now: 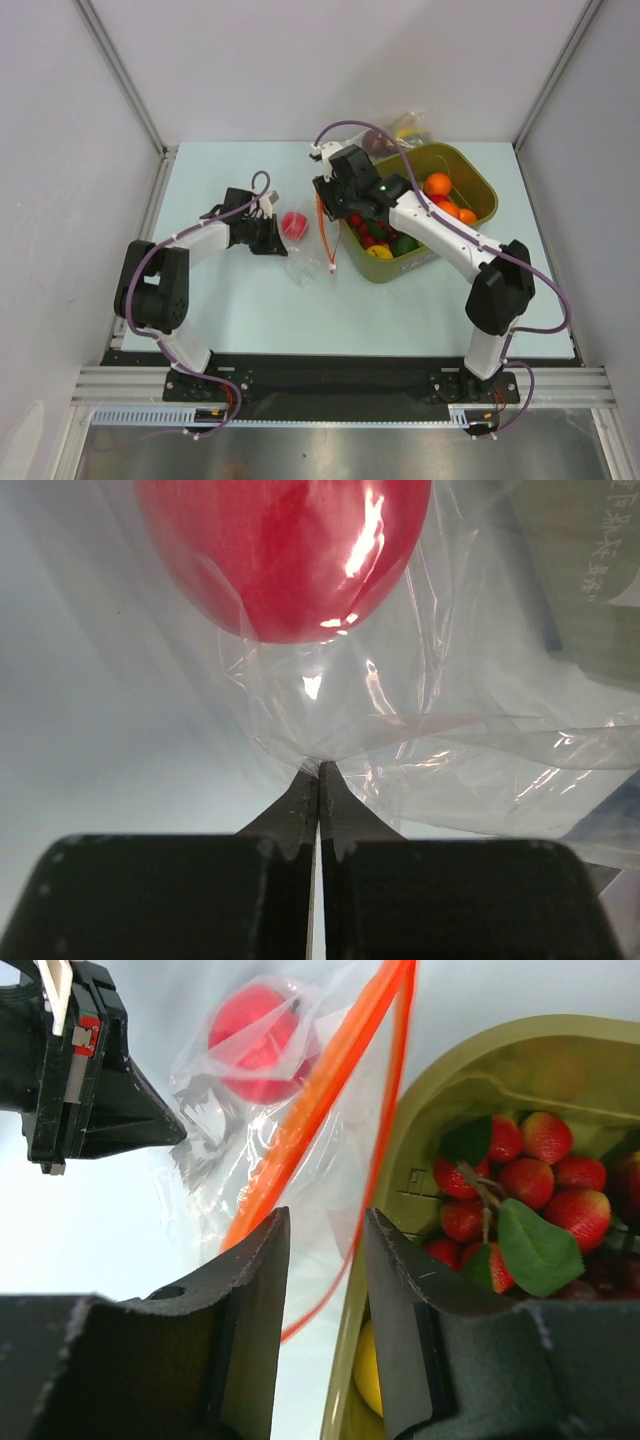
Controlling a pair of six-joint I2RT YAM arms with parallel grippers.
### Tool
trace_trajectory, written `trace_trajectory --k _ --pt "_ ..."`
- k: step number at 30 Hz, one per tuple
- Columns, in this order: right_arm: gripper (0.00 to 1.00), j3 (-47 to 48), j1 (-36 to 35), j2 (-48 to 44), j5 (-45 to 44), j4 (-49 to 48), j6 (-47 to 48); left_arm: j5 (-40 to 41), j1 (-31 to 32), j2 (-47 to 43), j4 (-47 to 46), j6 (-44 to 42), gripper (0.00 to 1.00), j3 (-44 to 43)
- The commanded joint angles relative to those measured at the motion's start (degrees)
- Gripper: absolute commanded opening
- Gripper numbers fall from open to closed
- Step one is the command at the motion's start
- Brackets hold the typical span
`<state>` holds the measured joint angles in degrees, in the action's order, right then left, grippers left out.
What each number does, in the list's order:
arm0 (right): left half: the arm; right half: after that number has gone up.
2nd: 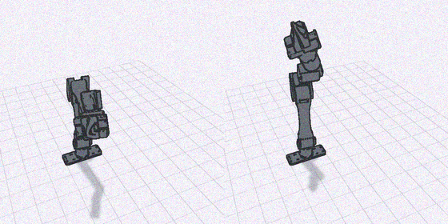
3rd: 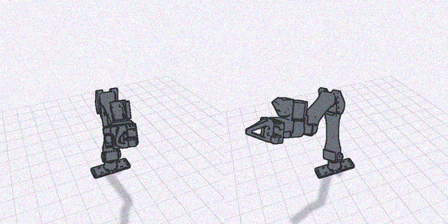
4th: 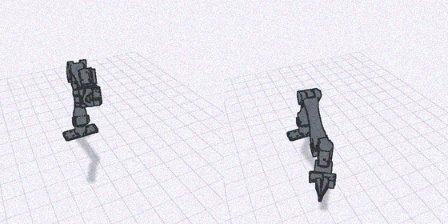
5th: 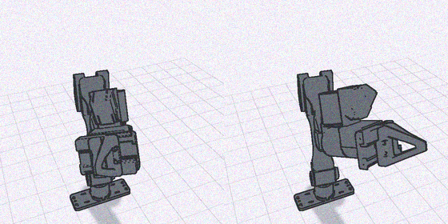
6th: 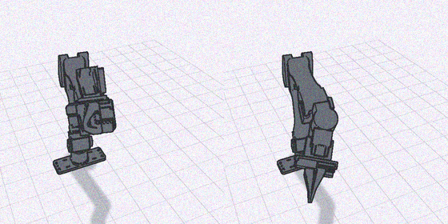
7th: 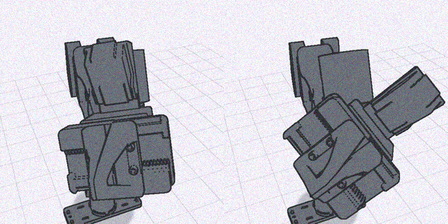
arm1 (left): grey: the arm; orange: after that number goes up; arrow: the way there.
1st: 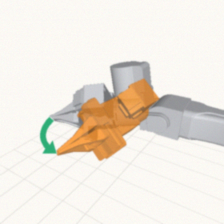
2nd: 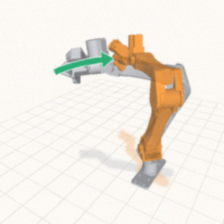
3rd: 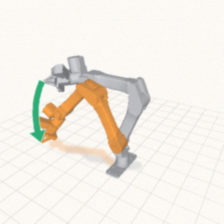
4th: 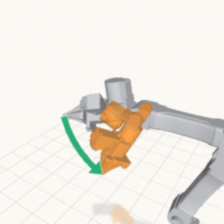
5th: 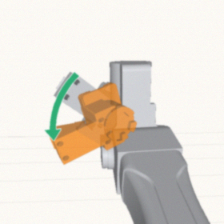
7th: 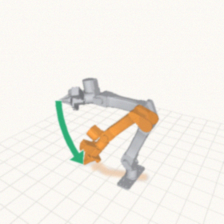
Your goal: Open the zip-top bag and remove the fake food
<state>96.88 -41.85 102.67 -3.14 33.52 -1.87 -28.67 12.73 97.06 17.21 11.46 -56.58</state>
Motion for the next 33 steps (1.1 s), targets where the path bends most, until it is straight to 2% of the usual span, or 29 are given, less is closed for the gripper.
trace_trajectory --k 1,16,18,19,21,22,25,28,33 --pt "0.41 2.1 -0.6 1.6 0.8 -1.9 0.5 -1.3 0.8 -2.7 -1.6 -1.2 0.00 0.2" --pt "0.41 3.3 -1.6 6.7 7.4 -4.3 -0.8 -2.0 1.9 -3.4 -1.4 -2.8 0.01 1.4" --pt "0.41 3.1 -1.6 7.9 7.7 -4.7 -1.1 -2.4 1.8 -4.0 -1.5 -2.8 0.12 1.7" --pt "0.41 2.8 -1.5 8.1 7.7 -4.9 -1.3 -2.6 1.8 -4.7 -1.3 -2.6 0.26 1.9" --pt "0.40 2.3 -1.4 8.5 7.8 -5.1 -1.4 -3.1 1.5 -5.5 -1.0 -2.5 0.37 2.3" --pt "0.40 2.3 -1.3 8.6 7.7 -5.1 -1.5 -3.1 1.3 -5.9 -1.0 -2.2 0.48 2.5" --pt "0.40 1.2 -0.7 8.6 7.6 -5.4 -1.9 -3.6 -0.3 -8.0 -0.7 -1.3 0.61 3.4" --pt "0.40 0.2 -0.2 8.3 7.7 -5.7 -2.3 -3.8 -3.1 -10.2 -0.4 -0.7 0.65 3.8" --pt "0.40 -0.3 0.0 8.2 7.8 -5.5 -2.6 -5.4 -8.1 -10.7 -3.7 1.5 0.66 3.1"
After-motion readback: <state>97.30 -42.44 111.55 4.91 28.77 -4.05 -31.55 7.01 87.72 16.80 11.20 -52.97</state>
